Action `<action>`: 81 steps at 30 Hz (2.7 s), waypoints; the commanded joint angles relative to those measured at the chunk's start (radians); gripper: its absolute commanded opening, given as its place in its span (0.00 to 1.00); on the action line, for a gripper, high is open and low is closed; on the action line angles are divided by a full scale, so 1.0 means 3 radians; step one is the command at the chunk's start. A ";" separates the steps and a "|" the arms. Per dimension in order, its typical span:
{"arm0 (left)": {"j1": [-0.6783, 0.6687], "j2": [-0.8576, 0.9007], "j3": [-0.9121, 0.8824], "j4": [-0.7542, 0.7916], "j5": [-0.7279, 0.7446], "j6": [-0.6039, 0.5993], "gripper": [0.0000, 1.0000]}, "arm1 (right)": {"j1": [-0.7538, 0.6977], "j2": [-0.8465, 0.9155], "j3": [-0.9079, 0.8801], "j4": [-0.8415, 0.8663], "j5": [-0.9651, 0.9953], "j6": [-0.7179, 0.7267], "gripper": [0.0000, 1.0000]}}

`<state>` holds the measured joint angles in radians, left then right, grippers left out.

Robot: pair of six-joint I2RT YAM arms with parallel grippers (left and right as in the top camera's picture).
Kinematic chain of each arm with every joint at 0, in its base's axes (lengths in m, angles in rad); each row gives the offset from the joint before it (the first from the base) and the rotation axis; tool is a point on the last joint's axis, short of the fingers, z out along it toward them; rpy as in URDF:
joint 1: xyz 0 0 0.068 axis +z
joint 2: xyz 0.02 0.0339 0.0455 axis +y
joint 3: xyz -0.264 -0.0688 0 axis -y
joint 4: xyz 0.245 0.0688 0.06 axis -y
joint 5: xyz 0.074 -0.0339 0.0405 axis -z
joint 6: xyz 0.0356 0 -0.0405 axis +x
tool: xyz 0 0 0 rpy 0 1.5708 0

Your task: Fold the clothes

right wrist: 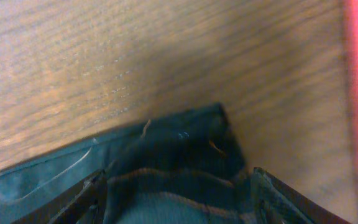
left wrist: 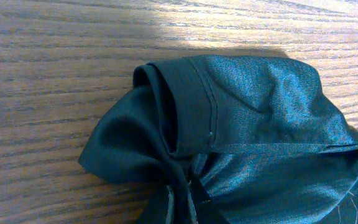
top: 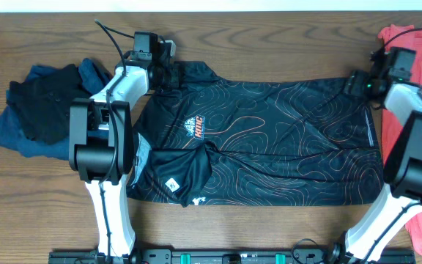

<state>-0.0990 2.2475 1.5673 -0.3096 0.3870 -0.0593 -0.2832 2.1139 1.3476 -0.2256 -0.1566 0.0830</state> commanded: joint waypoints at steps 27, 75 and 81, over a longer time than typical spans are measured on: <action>0.0013 0.0051 -0.0039 -0.0113 -0.0043 -0.0017 0.08 | 0.0100 0.0350 0.0079 0.0425 0.0261 -0.0004 0.03; 0.0310 -0.1082 -0.0117 -0.3096 -0.0043 -0.0102 0.06 | -0.0159 -0.0968 0.0084 -0.2761 0.1177 0.0197 0.01; 0.0310 -0.1082 -0.0341 -0.3227 -0.0042 -0.0103 0.06 | -0.0169 -0.0968 0.0084 -0.2845 0.1397 0.0258 0.02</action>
<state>-0.0147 1.9266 1.4971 -1.2606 0.3916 -0.0853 -0.3199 1.8442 1.3712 -1.0775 0.1734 0.1337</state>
